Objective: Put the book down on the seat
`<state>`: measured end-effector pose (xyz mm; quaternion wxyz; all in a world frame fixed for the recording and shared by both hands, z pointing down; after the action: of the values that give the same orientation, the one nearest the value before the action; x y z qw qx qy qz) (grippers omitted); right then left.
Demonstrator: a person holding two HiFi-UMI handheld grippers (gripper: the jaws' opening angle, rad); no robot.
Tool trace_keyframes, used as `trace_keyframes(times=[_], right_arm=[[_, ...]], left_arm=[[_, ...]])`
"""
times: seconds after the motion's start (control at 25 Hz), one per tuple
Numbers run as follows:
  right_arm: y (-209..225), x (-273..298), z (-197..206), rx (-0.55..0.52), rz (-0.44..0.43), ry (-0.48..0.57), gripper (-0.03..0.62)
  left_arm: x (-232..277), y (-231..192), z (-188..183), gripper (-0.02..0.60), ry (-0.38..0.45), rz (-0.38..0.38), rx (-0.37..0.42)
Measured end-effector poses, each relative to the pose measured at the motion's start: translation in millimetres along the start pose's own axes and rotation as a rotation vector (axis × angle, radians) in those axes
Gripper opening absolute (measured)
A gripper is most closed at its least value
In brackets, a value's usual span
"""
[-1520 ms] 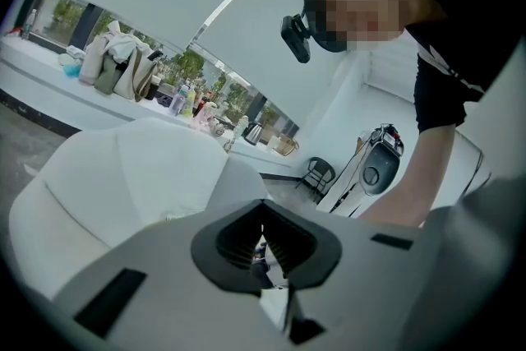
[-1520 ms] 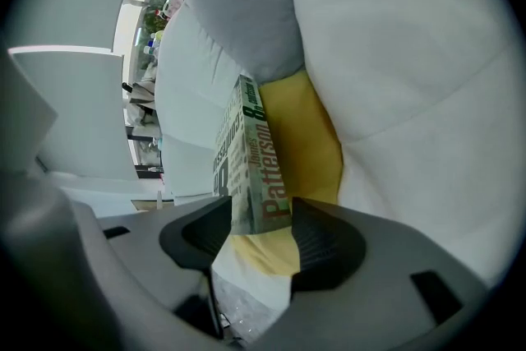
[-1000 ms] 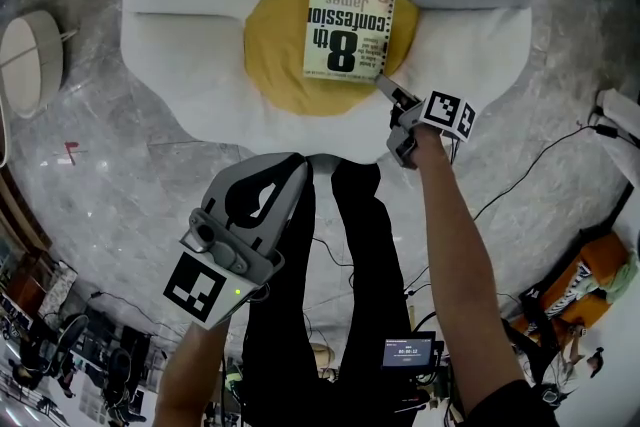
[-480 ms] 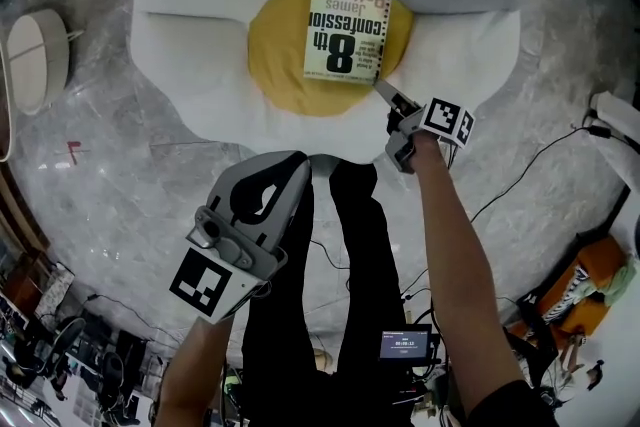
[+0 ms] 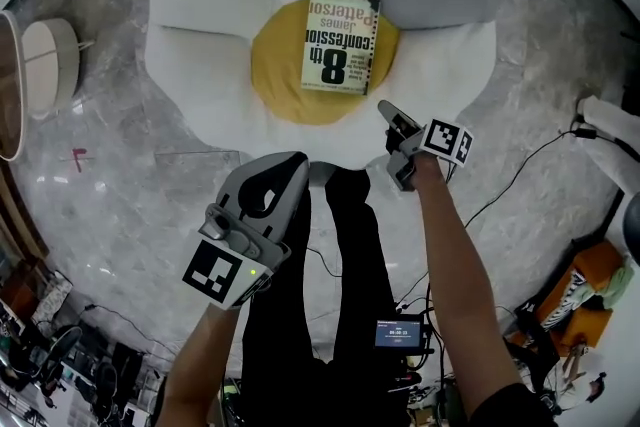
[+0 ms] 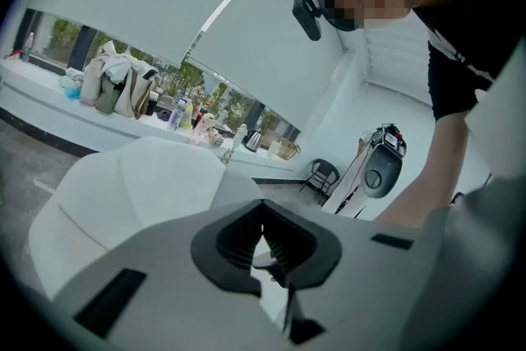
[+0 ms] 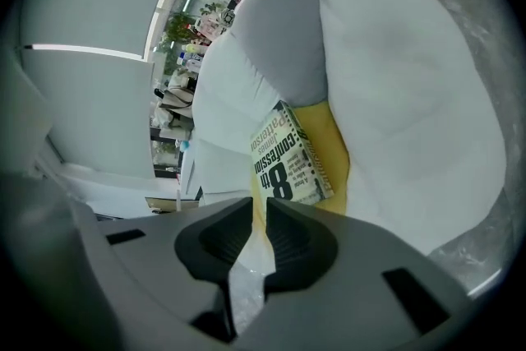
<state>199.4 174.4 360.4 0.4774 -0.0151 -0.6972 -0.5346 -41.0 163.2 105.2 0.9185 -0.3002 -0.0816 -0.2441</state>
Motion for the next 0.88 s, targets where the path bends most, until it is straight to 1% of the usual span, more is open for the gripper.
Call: trace_keyframes(times=[0.08, 0.2, 0.24, 0.36, 0.44, 0.52, 0.64, 0.72, 0.76, 0.88], right_arm=[[-8.4, -13.7, 4.3, -0.003, -0.016, -0.008, 0.049], [-23.5, -34.1, 11.6, -0.018, -0.058, -0.028, 0.031], [-29.0, -41.2, 13.1, -0.036, -0.063, -0.035, 0.025], [-47.5, -65.2, 14.4, -0.11, -0.053, -0.046, 0.018], [-65.9, -78.9, 15.0, -0.115, -0.093, -0.038, 0.017], [-86.0, -92.6, 14.7, -0.121, -0.146, -0.026, 0.017], [-112.3, -118.4, 13.4, -0.147, -0.177, -0.013, 0.015], [-134.8, -131.5, 13.0, -0.125, -0.258, 0.005, 0.015], [-143.3, -137.7, 10.8, -0.134, -0.274, 0.016, 0.015], [-162.5, -159.8, 3.5, -0.232, -0.238, 0.051, 0.015]], left_arm=[[-2.6, 7.9, -6.0, 0.009, 0.013, 0.003, 0.003], [-7.5, 18.5, -18.1, 0.009, 0.068, 0.012, 0.024], [-9.4, 21.5, -21.1, 0.011, 0.071, 0.01, 0.02], [-14.7, 31.6, -30.3, 0.009, 0.048, 0.007, 0.013], [-18.4, 37.6, -40.5, 0.009, 0.028, 0.004, 0.031], [-21.6, 44.3, -54.7, 0.011, 0.027, 0.0, 0.051], [-27.6, 57.3, -78.4, 0.009, 0.048, -0.002, 0.064], [-32.5, 66.0, -93.9, 0.009, 0.071, -0.001, 0.073], [-34.5, 70.0, -101.7, 0.009, 0.082, -0.001, 0.078], [-40.7, 83.1, -117.4, 0.009, 0.105, 0.002, 0.088]])
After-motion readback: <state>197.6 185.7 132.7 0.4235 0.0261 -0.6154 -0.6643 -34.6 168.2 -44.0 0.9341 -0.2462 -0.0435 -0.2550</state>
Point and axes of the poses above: the fingertips, and each gripper's own axes: x forward along the fingers, y to its right, z out of its underside, the point moved 6 cm from there along -x, backward along the fingers, and after that the axes turned 7 degrees about z, right-handed, at the moved point
